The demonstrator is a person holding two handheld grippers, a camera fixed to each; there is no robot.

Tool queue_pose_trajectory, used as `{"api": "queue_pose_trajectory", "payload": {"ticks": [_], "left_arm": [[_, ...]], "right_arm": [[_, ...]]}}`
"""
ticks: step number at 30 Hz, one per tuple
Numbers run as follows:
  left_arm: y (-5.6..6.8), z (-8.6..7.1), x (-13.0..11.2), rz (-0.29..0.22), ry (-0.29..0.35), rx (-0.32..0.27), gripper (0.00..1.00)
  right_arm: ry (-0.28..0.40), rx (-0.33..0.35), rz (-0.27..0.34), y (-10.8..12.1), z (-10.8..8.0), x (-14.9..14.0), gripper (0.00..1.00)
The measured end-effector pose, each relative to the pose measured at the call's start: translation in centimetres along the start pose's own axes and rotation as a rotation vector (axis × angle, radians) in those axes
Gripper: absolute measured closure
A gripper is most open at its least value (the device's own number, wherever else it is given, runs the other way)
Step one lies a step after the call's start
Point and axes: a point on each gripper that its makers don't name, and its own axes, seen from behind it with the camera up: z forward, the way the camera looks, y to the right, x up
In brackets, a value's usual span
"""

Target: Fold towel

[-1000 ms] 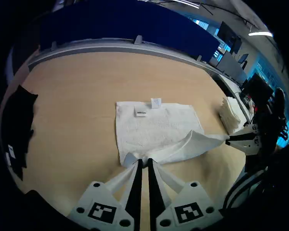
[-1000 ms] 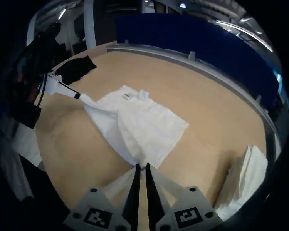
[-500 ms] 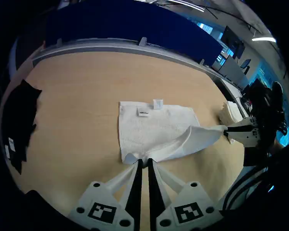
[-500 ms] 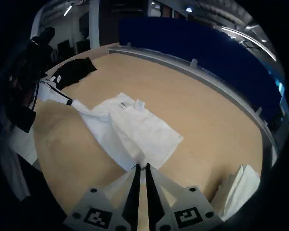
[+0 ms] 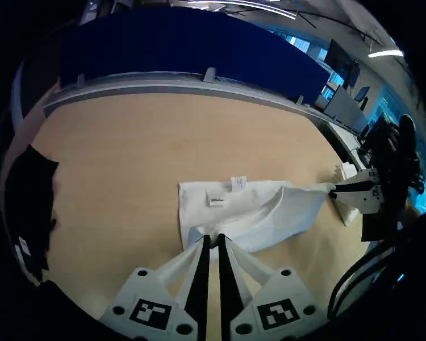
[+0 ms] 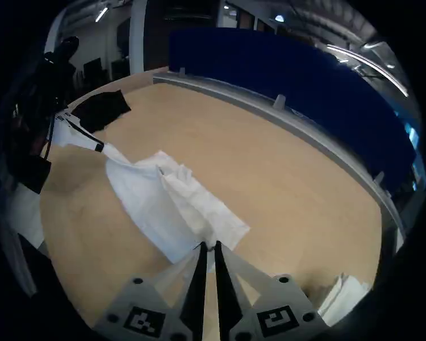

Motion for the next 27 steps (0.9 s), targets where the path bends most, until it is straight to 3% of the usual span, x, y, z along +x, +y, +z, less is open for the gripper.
{"api": "queue_pose_trajectory", "payload": {"ticks": [9,18,27], "left_arm": [[-1.2,2.9,2.6,0.01,0.0,0.011,0.9],[-2.5,6.3,2.0,0.012,-0.04,0.025,0.9],[-3.3,8.6,1.2,-0.004,-0.061,0.036,0.9]], "right_arm": [[-0.018,-0.011,0.012,2.9,2.4,0.8,0.91],[-0.049,0.005,0.039,3.6,5.1,-0.3,0.91],[-0.08,0.005,0.062,3.4,7.1,-1.8,0.91]]}}
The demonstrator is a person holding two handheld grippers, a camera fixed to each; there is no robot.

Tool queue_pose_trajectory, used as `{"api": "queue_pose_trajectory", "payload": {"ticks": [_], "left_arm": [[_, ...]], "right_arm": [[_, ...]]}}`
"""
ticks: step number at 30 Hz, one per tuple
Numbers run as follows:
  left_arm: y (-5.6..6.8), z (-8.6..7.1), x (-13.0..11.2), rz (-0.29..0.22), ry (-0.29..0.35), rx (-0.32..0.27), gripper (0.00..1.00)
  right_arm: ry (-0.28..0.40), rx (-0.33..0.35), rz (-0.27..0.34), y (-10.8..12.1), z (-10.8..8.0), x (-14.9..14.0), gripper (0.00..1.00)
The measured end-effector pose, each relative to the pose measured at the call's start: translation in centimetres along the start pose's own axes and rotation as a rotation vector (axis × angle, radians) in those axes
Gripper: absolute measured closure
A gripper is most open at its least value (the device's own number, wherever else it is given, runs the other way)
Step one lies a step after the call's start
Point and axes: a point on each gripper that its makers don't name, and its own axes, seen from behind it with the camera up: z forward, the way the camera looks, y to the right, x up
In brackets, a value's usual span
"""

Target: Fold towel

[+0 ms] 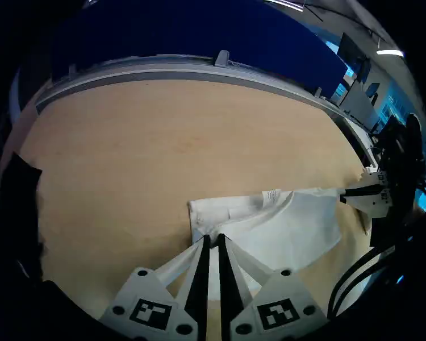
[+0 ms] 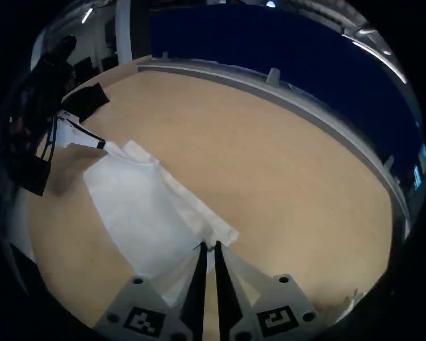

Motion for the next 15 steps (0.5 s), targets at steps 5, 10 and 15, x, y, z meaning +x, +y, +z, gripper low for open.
{"api": "queue_pose_trajectory", "payload": {"ticks": [5,10,15], "left_arm": [[-0.1,0.2,0.2,0.0,0.004,-0.001,0.9],[-1.0,0.4,0.0,-0.003,-0.007,0.023,0.75],[-1.8,0.3,-0.3,0.001,-0.011,0.044,0.38]], "right_arm": [[0.0,-0.018,0.002,0.2,0.2,0.0,0.88],[0.004,-0.045,0.011,0.8,0.4,0.1,0.62],[0.012,-0.069,0.021,1.2,0.5,0.4,0.32]]}}
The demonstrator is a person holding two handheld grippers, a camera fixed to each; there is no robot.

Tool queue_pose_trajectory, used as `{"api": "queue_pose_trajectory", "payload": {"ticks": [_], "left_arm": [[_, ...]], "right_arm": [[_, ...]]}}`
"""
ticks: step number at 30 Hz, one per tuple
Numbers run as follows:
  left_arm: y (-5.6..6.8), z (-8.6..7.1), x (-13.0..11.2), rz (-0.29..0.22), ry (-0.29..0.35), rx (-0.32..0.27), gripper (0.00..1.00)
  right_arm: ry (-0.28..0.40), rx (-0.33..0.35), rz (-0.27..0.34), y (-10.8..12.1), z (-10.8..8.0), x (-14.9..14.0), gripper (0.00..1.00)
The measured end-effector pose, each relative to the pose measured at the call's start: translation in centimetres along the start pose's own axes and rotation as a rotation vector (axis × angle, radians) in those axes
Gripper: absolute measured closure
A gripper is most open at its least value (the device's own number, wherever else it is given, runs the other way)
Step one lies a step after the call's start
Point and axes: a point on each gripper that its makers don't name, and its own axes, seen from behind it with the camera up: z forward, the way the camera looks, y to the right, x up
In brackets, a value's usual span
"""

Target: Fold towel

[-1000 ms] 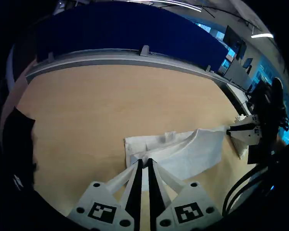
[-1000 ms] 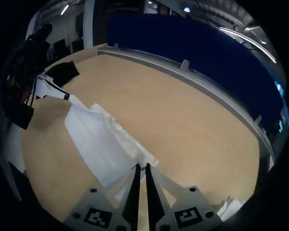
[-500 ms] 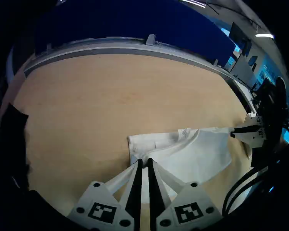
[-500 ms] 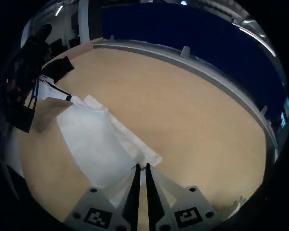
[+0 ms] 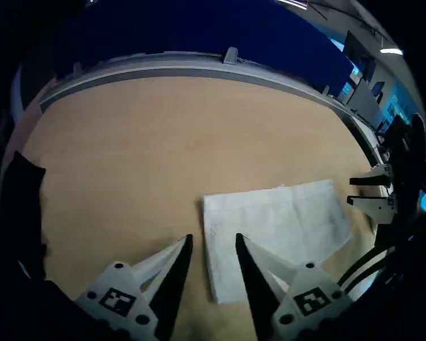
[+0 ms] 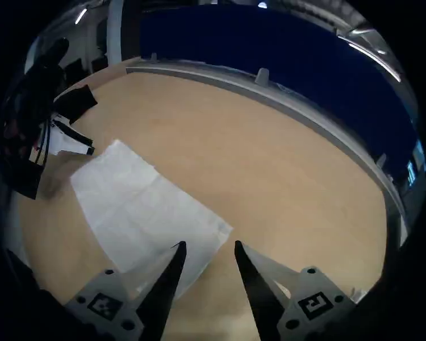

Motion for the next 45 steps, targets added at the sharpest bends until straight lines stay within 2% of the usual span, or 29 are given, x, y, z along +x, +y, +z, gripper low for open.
{"api": "queue_pose_trajectory", "payload": {"ticks": [4,8,14,23,32,39,45], "left_arm": [[-0.2,-0.3,0.1,0.001,0.009,-0.001,0.22],[-0.3,-0.5,0.3,-0.009,0.014,-0.007,0.17],[-0.3,-1.0,0.3,-0.008,0.015,-0.008,0.16],[0.2,-2.8,-1.0,-0.007,0.011,-0.017,0.15],[0.7,-4.9,-4.2,0.006,-0.008,-0.012,0.15],[1.2,-6.4,-6.7,-0.022,-0.017,-0.014,0.15],[1.2,-7.1,-7.6,-0.046,-0.016,-0.013,0.15]], "right_arm": [[0.004,0.004,0.006,-0.2,-0.1,0.1,0.23],[0.005,0.01,0.011,-0.4,-0.2,0.2,0.2],[0.003,0.014,0.019,-0.9,-0.6,0.0,0.19],[-0.005,0.014,0.045,-1.9,-1.9,-1.6,0.19],[-0.001,-0.001,0.08,-2.9,-4.1,-3.4,0.19],[-0.005,-0.004,0.079,-3.6,-5.6,-4.6,0.19],[-0.015,0.002,0.072,-4.0,-5.8,-5.4,0.19]]}}
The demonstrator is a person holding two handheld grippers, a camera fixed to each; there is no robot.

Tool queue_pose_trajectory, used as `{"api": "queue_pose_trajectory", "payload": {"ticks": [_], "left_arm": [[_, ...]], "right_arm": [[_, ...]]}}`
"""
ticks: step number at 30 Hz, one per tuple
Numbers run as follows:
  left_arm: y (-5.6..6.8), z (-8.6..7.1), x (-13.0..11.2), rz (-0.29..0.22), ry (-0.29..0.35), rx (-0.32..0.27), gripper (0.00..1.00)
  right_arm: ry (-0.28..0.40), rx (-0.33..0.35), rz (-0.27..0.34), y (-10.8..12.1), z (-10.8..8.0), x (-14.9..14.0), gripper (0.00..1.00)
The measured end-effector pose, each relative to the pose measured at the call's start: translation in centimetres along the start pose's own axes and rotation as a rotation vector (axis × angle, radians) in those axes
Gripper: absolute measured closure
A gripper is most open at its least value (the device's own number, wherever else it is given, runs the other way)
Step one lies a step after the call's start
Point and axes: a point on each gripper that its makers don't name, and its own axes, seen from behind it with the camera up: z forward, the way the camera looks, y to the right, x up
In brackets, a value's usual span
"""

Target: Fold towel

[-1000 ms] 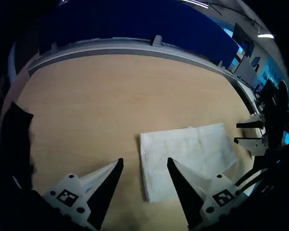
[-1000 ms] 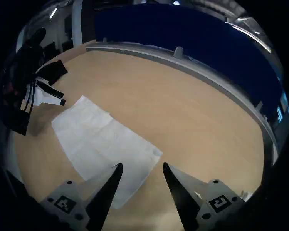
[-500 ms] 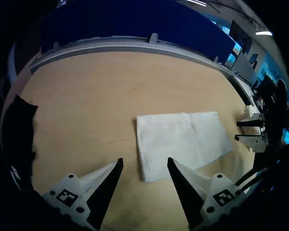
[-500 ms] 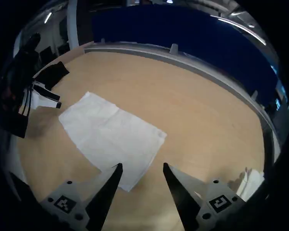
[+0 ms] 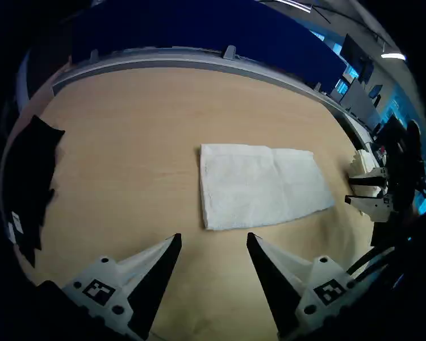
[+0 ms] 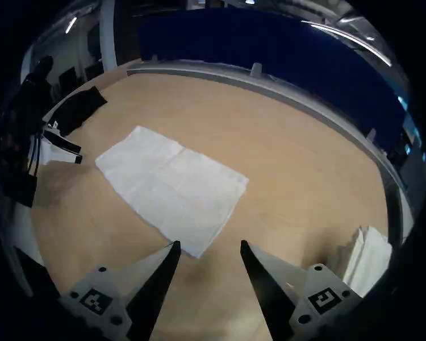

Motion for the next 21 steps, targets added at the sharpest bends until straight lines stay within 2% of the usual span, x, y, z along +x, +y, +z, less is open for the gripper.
{"api": "queue_pose_trajectory", "payload": {"ticks": [8,21], "left_arm": [[-0.2,-1.0,-0.5,-0.011,0.008,0.012,0.15],[-0.5,-2.0,-2.1,-0.044,0.003,0.021,0.15]], "right_arm": [[-0.02,0.023,-0.018,-0.5,0.6,-1.1,0.19],[-0.064,0.046,-0.057,-1.4,3.0,-2.3,0.2]]}}
